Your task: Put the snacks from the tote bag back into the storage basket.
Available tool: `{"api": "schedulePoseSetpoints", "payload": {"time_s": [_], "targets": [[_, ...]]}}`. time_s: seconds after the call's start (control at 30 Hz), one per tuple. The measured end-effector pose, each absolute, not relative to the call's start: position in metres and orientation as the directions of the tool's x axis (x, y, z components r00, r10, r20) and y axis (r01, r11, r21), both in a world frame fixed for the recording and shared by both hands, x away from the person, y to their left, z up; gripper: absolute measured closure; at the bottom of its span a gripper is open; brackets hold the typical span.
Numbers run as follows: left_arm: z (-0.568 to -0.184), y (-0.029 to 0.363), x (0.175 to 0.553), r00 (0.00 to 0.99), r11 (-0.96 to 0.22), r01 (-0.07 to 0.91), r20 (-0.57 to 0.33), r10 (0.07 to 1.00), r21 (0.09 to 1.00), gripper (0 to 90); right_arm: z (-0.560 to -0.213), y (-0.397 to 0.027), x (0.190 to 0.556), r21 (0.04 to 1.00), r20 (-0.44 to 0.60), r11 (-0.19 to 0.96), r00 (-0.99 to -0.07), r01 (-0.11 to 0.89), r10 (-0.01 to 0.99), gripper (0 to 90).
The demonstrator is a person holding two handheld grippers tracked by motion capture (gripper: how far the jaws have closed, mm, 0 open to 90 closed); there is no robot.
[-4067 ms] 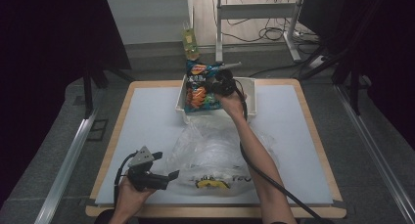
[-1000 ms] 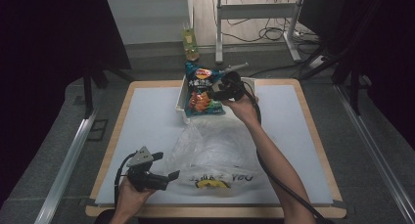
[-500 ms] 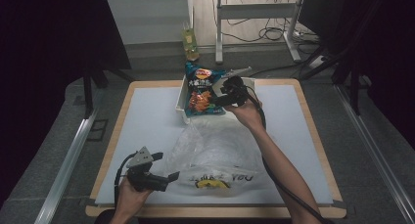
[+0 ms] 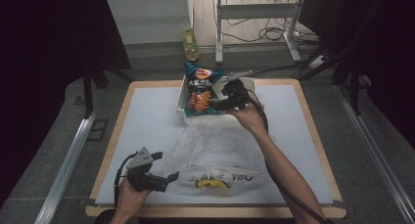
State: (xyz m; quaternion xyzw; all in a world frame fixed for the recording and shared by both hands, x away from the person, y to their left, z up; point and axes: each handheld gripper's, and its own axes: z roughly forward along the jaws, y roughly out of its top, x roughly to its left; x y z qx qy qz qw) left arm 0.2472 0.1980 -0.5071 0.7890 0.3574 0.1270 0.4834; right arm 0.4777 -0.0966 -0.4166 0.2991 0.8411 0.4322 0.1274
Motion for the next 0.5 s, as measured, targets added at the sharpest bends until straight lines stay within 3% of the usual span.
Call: {"api": "schedulePoseSetpoints", "payload": {"time_s": [0.5], "targets": [[-0.508,0.198,0.247,0.718,-0.273,0.426,-0.139,0.682,0.862,1.4,-0.416,-0.104,0.466,0.811,0.07,0.441,-0.812,0.384,0.579,9.8]]}}
